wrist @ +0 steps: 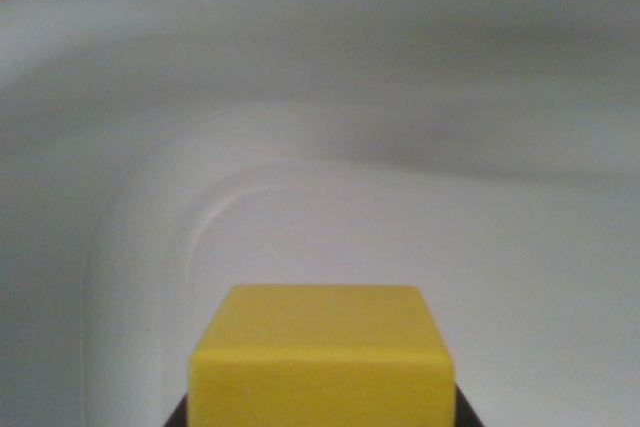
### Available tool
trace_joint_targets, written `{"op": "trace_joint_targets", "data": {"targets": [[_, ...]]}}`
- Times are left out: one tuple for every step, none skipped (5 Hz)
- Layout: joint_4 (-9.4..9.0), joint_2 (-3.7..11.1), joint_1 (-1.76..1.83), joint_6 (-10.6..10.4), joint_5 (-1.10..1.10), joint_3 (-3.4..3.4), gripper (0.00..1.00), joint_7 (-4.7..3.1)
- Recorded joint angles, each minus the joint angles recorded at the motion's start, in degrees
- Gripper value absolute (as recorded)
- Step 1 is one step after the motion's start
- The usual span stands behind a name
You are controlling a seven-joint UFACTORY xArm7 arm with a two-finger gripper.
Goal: Pick yellow cube
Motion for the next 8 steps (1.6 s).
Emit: {"op": "trace_joint_targets", "data": {"targets": [[0.00,0.00,0.00,0.00,0.00,0.00,1.00,0.00],[2.10,-0.64,0.02,2.73,0.04,0.04,1.00,0.09],[2.10,-0.64,0.02,2.73,0.04,0.04,1.00,0.09],[4.18,-1.28,0.04,5.45,0.08,0.08,1.00,0.18],[4.18,-1.28,0.04,5.45,0.08,0.08,1.00,0.18],[6.23,-1.90,0.07,8.12,0.11,0.12,1.00,0.27],[6.23,-1.90,0.07,8.12,0.11,0.12,1.00,0.27],[8.12,-2.48,0.09,10.59,0.15,0.16,1.00,0.35]]}}
